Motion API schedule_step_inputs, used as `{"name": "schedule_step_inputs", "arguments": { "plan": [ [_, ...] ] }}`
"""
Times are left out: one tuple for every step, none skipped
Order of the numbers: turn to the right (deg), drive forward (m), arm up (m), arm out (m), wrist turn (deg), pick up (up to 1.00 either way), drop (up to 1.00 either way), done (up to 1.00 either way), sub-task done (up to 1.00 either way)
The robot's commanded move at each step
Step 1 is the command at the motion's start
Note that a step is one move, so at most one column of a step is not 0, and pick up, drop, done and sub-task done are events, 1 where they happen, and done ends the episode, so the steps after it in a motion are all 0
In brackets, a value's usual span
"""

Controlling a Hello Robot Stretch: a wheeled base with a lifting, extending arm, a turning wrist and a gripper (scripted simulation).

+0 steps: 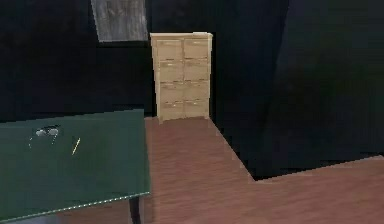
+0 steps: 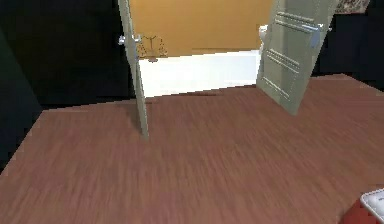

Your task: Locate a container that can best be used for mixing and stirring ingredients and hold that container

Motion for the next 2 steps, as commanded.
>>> {"name": "schedule_step_inputs", "arguments": {
  "plan": [
    [0.0, 0.65, 0.0, 0.0, 0.0, 0.0, 0.0, 0.0, 0.0],
    [-12.0, 0.0, 0.0, 0.0, 0.0, 0.0, 0.0, 0.0, 0.0]
  ]
}}
